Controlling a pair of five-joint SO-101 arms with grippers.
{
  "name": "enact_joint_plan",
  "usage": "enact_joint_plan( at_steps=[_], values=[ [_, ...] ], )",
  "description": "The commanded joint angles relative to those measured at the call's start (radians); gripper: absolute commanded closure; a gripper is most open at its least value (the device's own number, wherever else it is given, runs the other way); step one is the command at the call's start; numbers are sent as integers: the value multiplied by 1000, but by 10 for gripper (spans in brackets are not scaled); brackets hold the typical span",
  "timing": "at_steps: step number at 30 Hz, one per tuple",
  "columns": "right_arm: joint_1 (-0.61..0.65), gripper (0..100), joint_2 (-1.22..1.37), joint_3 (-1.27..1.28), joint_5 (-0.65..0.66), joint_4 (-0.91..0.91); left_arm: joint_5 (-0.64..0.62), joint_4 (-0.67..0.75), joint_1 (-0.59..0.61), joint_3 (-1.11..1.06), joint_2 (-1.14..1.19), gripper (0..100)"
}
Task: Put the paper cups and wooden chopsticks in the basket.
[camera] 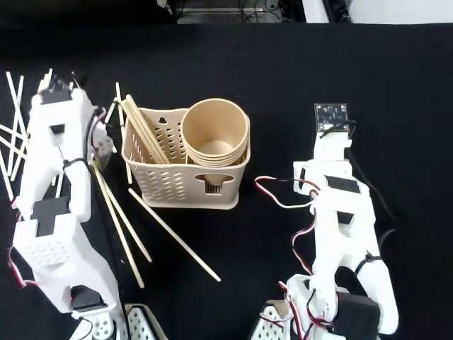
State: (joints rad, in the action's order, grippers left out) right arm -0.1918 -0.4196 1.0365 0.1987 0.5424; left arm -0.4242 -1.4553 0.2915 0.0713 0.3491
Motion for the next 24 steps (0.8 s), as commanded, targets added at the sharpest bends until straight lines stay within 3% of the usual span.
enact_joint_plan(
  at_steps=[1,4,16,24],
  values=[
    [14,963,-28,-5,11,-17,43,-109,-10,219,-81,970],
    [14,963,-28,-5,11,-17,48,-120,-7,346,-149,970],
    [14,963,-28,-5,11,-17,272,-126,-96,794,-396,971],
    [14,963,-28,-5,11,-17,333,-123,-202,842,-694,971]
  ],
)
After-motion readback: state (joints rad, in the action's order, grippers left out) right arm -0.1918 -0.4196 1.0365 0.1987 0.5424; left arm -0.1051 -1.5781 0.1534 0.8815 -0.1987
